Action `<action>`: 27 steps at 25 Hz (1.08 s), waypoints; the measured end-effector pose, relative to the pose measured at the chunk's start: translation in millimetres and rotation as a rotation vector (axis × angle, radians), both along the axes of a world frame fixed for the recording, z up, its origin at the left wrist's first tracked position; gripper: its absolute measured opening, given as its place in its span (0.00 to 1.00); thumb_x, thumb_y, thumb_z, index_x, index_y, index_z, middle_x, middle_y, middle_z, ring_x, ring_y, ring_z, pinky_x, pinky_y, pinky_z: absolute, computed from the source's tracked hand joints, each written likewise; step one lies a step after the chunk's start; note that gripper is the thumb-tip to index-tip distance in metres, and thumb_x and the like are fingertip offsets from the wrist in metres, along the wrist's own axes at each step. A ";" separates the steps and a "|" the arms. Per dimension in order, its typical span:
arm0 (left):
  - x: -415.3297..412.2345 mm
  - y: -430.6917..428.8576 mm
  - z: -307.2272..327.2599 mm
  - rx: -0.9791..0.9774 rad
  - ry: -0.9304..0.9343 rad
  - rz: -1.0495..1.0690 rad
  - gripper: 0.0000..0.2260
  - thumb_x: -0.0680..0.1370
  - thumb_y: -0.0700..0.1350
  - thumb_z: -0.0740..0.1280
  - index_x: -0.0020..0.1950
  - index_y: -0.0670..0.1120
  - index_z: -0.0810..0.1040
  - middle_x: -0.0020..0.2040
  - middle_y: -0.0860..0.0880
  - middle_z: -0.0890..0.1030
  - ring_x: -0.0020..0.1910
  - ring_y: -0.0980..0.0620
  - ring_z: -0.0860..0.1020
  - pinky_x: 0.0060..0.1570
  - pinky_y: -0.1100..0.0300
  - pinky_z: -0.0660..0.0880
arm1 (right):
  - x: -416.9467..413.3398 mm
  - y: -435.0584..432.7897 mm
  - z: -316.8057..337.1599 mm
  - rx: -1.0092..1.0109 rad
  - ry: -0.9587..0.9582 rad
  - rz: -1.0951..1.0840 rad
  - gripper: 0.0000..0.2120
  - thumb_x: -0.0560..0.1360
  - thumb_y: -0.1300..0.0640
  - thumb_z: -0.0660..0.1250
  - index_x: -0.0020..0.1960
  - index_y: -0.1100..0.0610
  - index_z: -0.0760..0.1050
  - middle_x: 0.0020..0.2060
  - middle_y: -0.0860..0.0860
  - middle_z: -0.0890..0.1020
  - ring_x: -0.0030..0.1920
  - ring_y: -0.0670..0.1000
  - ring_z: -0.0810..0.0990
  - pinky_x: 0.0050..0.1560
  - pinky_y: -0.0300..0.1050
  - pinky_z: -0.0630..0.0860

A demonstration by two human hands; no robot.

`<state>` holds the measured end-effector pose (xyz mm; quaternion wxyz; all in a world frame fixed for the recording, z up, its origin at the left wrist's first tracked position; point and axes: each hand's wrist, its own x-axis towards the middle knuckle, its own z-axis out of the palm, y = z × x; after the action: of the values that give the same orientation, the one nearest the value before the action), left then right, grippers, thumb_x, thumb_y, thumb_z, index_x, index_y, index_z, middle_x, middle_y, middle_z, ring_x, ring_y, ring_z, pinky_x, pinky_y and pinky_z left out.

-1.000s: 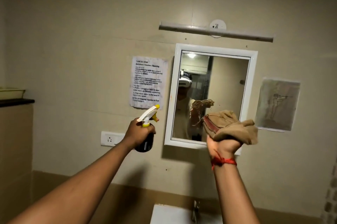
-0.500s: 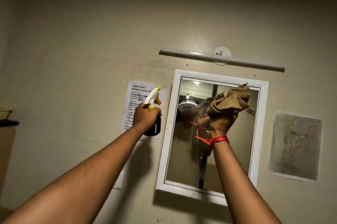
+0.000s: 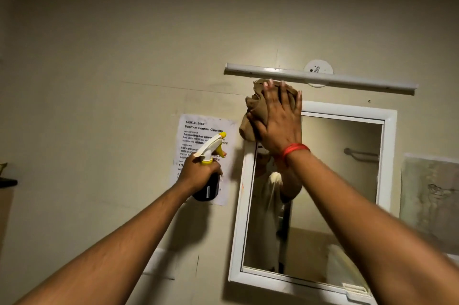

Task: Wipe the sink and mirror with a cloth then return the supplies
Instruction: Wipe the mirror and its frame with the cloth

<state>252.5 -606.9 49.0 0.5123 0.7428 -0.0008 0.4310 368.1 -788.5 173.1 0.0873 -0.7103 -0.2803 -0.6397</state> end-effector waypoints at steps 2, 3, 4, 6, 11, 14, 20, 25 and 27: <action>5.9 14.8 -6.5 -0.037 0.001 0.027 0.12 0.67 0.37 0.74 0.42 0.55 0.84 0.42 0.54 0.87 0.40 0.53 0.82 0.52 0.48 0.80 | 9.1 17.2 15.2 -0.086 0.052 -0.117 0.40 0.76 0.34 0.51 0.81 0.54 0.52 0.81 0.52 0.54 0.81 0.55 0.49 0.78 0.66 0.46; 8.3 20.5 -11.8 -0.031 -0.001 0.024 0.12 0.66 0.38 0.74 0.43 0.55 0.84 0.45 0.52 0.87 0.42 0.50 0.83 0.53 0.46 0.80 | 10.2 27.8 18.9 -0.100 0.088 -0.129 0.40 0.76 0.33 0.50 0.81 0.55 0.52 0.81 0.52 0.53 0.81 0.55 0.49 0.77 0.67 0.46; 9.0 24.2 -16.3 -0.016 0.001 0.016 0.14 0.65 0.39 0.73 0.45 0.55 0.84 0.47 0.52 0.87 0.45 0.47 0.84 0.55 0.46 0.80 | 16.5 35.6 17.0 -0.075 0.104 -0.131 0.41 0.75 0.33 0.51 0.81 0.56 0.52 0.81 0.53 0.53 0.81 0.55 0.49 0.77 0.67 0.46; 13.1 29.2 -26.4 0.002 0.017 -0.001 0.17 0.64 0.39 0.72 0.48 0.58 0.83 0.50 0.53 0.86 0.49 0.43 0.83 0.55 0.45 0.81 | 24.5 42.6 -1.3 0.006 0.131 -0.088 0.42 0.75 0.34 0.53 0.81 0.57 0.51 0.81 0.55 0.52 0.81 0.56 0.49 0.77 0.67 0.47; 25.0 22.9 -67.9 -0.026 0.095 -0.053 0.15 0.64 0.39 0.73 0.46 0.54 0.83 0.52 0.51 0.86 0.49 0.41 0.83 0.55 0.46 0.80 | 19.5 50.4 -87.0 0.096 0.245 -0.034 0.44 0.75 0.35 0.54 0.81 0.60 0.49 0.81 0.57 0.50 0.81 0.59 0.48 0.78 0.66 0.49; 26.8 14.7 -96.5 -0.027 0.155 -0.069 0.13 0.63 0.40 0.72 0.44 0.54 0.84 0.49 0.49 0.87 0.48 0.40 0.84 0.53 0.45 0.81 | 14.9 51.9 -182.5 0.068 0.350 -0.051 0.45 0.75 0.34 0.55 0.81 0.61 0.50 0.81 0.58 0.51 0.81 0.60 0.48 0.78 0.66 0.49; 18.4 10.0 -155.9 -0.005 0.231 -0.126 0.17 0.61 0.45 0.70 0.45 0.64 0.82 0.52 0.53 0.86 0.46 0.38 0.84 0.53 0.42 0.80 | -3.5 47.3 -418.2 -0.099 0.500 -0.072 0.46 0.75 0.38 0.62 0.80 0.61 0.45 0.79 0.56 0.34 0.81 0.59 0.42 0.76 0.66 0.50; 9.2 25.2 -173.8 -0.034 0.270 -0.099 0.14 0.64 0.41 0.71 0.48 0.53 0.83 0.54 0.52 0.86 0.46 0.40 0.84 0.55 0.43 0.80 | -6.7 39.8 -438.9 -0.159 0.588 -0.065 0.45 0.74 0.35 0.60 0.80 0.59 0.48 0.80 0.53 0.37 0.80 0.58 0.55 0.77 0.64 0.46; 7.5 29.3 -169.1 -0.012 0.245 -0.120 0.18 0.64 0.40 0.71 0.51 0.57 0.83 0.53 0.51 0.86 0.45 0.41 0.85 0.56 0.44 0.80 | -3.9 37.9 -408.8 -0.171 0.553 -0.050 0.43 0.75 0.35 0.56 0.80 0.61 0.51 0.80 0.54 0.39 0.80 0.59 0.56 0.77 0.64 0.49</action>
<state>260.0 -577.6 -120.1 0.5379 0.7854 0.0197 0.3056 364.2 -750.6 -235.7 0.0844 -0.8691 -0.2814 -0.3979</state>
